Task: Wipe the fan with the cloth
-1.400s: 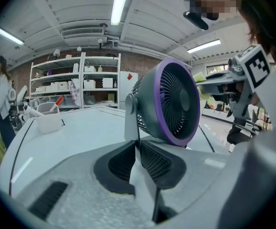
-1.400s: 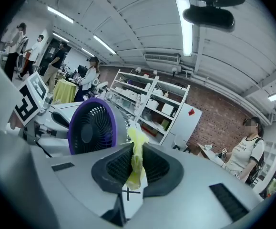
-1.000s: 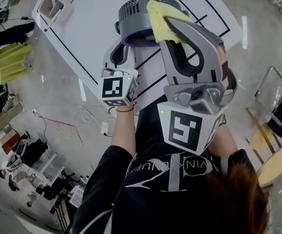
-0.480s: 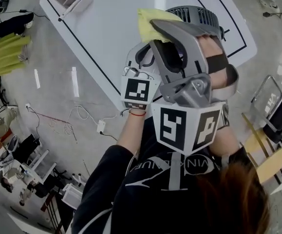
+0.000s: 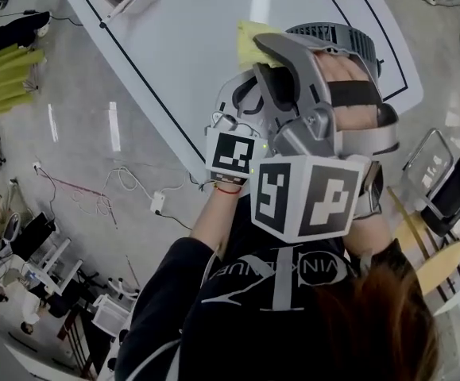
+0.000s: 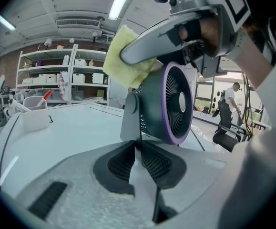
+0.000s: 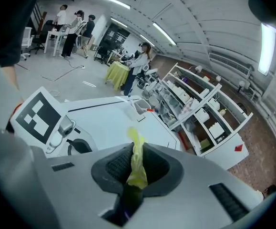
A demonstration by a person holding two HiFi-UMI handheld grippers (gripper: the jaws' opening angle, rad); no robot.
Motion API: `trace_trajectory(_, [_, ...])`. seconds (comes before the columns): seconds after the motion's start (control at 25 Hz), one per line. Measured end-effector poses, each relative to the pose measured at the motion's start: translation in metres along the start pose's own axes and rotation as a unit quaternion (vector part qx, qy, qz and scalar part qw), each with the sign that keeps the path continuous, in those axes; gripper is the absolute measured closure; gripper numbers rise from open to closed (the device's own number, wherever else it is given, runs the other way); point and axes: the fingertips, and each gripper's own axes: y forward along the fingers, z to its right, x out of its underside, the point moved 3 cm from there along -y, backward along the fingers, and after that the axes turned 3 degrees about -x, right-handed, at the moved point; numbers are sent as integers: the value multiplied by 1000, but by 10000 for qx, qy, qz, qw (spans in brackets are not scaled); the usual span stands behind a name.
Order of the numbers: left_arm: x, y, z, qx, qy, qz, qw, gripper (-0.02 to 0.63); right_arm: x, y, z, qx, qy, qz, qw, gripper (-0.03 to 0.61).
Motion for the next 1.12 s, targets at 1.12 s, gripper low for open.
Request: trace_trajectory(1.12, [1, -1, 4, -715, 274, -77, 9970, 560, 52, -46, 35, 849, 953, 446, 9908, 541])
